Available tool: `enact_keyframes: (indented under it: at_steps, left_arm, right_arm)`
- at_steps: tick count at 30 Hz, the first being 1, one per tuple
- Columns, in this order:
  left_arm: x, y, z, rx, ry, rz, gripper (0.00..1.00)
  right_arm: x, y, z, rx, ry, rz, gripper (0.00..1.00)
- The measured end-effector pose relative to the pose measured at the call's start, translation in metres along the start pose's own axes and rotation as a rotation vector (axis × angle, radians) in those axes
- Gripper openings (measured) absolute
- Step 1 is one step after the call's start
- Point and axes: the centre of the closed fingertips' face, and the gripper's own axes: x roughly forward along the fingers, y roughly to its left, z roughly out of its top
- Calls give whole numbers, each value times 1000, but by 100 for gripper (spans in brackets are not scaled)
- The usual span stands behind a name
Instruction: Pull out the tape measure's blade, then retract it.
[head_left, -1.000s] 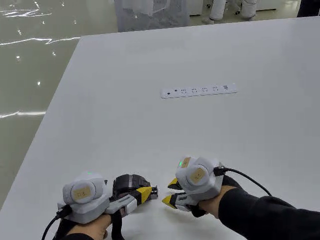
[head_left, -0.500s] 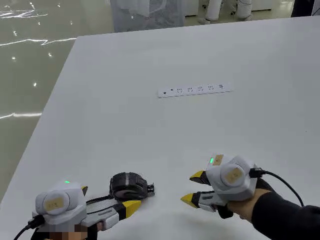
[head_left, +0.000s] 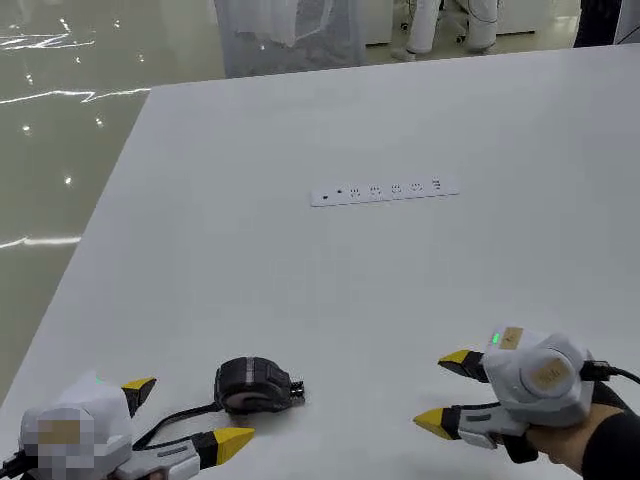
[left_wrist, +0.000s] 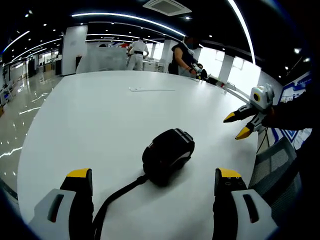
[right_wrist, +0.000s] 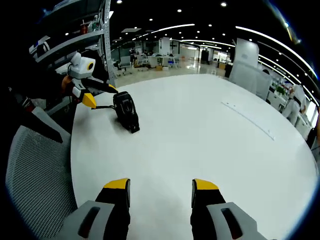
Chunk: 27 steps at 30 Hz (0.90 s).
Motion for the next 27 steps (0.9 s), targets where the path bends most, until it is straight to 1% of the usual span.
enact_keyframes:
  at_steps: [2, 3, 4, 5, 6, 7, 9, 10, 11, 14, 16, 17, 18, 20, 21, 23, 24, 27]
  left_arm:
    - [-2, -2, 0, 12, 3, -18, 99]
    - [-3, -8, -3, 38, 22, -55, 99]
    - [-5, -7, -4, 79, 33, -54, 99]
    - [-6, -6, -5, 102, 44, -43, 99]
    - [-7, -8, -5, 116, 48, -53, 99]
    - [-9, -8, -7, 134, 65, -56, 99]
    - [-10, -7, -8, 119, 68, -47, 99]
    - [-11, -6, -11, 77, 81, -53, 99]
    - [-11, -5, -12, 68, 82, -53, 99]
    - [-12, -2, -12, 91, 73, -39, 99]
    - [-13, -3, -11, 92, 69, -45, 99]
    - [-14, -7, -8, 85, 52, -70, 99]
    - [-15, -10, -7, 78, 48, -84, 99]
    - [-16, -9, -9, 87, 65, -74, 99]
    - [-17, -7, -10, 103, 76, -64, 99]
    - [-17, -5, -10, 112, 77, -63, 99]
    - [-18, -4, -10, 127, 79, -55, 99]
    - [-21, -2, -11, 147, 89, -53, 99]
  right_arm:
    - [-6, -3, -4, 1, 1, 1, 49]
    - [-10, -5, -7, 3, 0, -1, 51]
    - [-13, -7, -9, 10, -1, -4, 52]
    - [-18, -9, -12, 27, 1, -6, 53]
    - [-20, -11, -14, 28, 3, -8, 54]
    - [-25, -14, -19, 29, 8, -12, 54]
    - [-32, -18, -24, 25, 11, -19, 55]
    - [-36, -22, -28, 26, 16, -26, 56]
    - [-39, -25, -30, 29, 17, -32, 57]
    - [-49, -33, -36, 46, 20, -53, 59]
    - [-55, -38, -42, 60, 23, -66, 62]
    - [-59, -40, -45, 64, 26, -75, 64]
    - [-61, -42, -47, 68, 27, -81, 65]
    - [-65, -44, -51, 78, 29, -89, 67]
    - [-68, -45, -55, 83, 33, -95, 68]
    - [-73, -48, -60, 95, 31, -108, 69]
    - [-75, -50, -61, 103, 30, -117, 71]
    - [-85, -57, -67, 138, 19, -144, 76]
